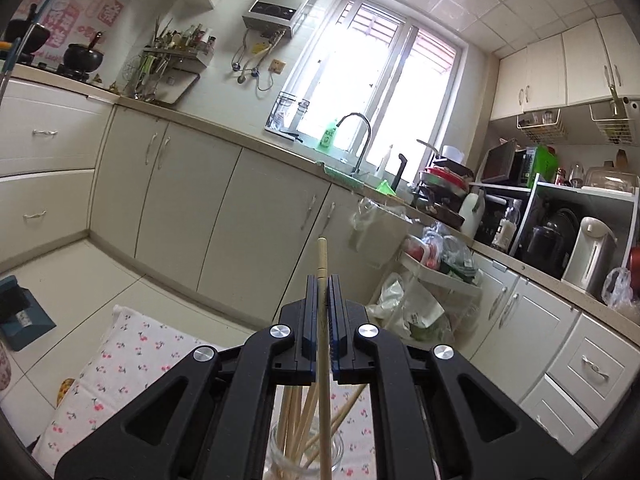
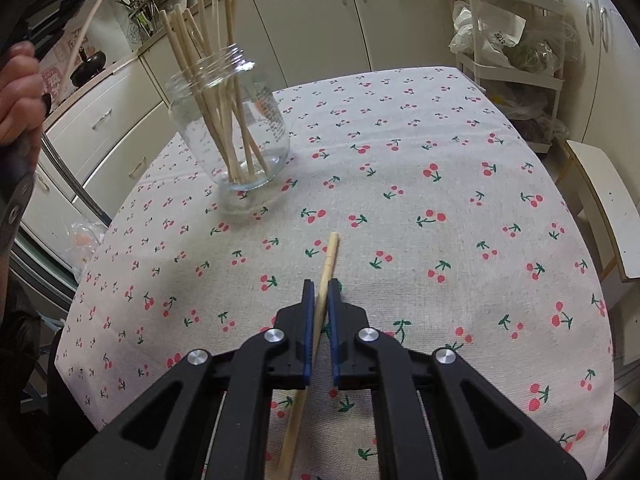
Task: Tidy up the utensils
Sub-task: 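Lift the left gripper's stick over the jar and lower it in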
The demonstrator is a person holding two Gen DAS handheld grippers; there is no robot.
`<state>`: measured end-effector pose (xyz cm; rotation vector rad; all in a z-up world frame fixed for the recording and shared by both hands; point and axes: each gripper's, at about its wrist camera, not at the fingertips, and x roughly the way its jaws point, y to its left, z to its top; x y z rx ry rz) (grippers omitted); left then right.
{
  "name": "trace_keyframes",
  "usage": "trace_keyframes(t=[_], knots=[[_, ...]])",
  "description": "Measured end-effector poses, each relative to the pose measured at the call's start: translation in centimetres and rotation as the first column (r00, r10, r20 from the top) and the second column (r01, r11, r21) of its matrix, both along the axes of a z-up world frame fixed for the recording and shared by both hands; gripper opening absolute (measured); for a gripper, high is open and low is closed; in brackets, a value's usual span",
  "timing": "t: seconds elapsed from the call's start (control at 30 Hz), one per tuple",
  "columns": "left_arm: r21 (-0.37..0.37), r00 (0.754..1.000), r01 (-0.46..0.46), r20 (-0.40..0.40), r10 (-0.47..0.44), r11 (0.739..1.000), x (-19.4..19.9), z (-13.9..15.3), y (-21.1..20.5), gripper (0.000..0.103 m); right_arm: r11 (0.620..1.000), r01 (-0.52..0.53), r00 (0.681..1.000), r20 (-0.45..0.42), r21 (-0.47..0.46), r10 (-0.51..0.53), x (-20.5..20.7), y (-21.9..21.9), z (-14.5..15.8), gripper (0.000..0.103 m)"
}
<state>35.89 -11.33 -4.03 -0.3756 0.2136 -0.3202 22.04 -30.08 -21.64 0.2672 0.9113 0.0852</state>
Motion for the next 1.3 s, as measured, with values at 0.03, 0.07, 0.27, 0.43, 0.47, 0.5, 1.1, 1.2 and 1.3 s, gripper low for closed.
trace_keyframes(t=[0.03,0.07,0.27,0.43,0.47,0.5,1.1,1.2,1.3], knots=[[-0.002,1.000,-0.007,0.007,0.007,1.000,0.5,0.1,-0.3,0.005,1.000,0.002,1.000,0.001,0.007,-0.002,0.0,-0.1,0.0,0.007],[-0.002,1.000,-0.014,0.015,0.014,1.000,0.7,0.1,-0.5,0.005,1.000,0.003,1.000,0.001,0.011,-0.003,0.0,-0.1,0.0,0.007],[0.017,0.994,-0.072,0.087,0.070,0.997,2.5,0.3,-2.3,0.005,0.999,0.005,1.000,0.001,0.035,-0.005,0.0,-0.4,-0.1,0.007],[0.053,0.980,-0.136,0.153,0.126,0.989,3.6,0.1,-3.8,0.005,0.998,0.007,1.000,0.000,0.058,-0.007,0.1,-0.6,-0.2,0.007],[0.060,0.979,-0.142,0.159,0.131,0.988,3.8,-0.1,-4.0,0.005,0.998,0.007,1.000,-0.001,0.062,-0.007,0.1,-0.6,-0.2,0.007],[0.066,0.978,-0.145,0.160,0.133,0.987,3.8,-0.2,-4.2,0.005,0.998,0.008,1.000,-0.002,0.065,-0.008,0.1,-0.7,-0.2,0.007],[0.144,0.969,-0.178,0.196,0.148,0.973,2.8,-3.4,-5.4,0.005,0.999,0.001,1.000,-0.007,0.046,0.000,0.3,-0.7,0.0,0.007],[0.151,0.964,-0.185,0.220,0.149,0.971,2.7,-3.0,-5.7,0.005,0.999,0.001,1.000,-0.006,0.047,0.000,0.2,-0.7,0.0,0.007],[0.155,0.964,-0.182,0.224,0.145,0.971,2.8,-2.8,-6.0,0.005,0.999,0.001,1.000,-0.007,0.054,-0.001,0.2,-0.7,0.0,0.007]])
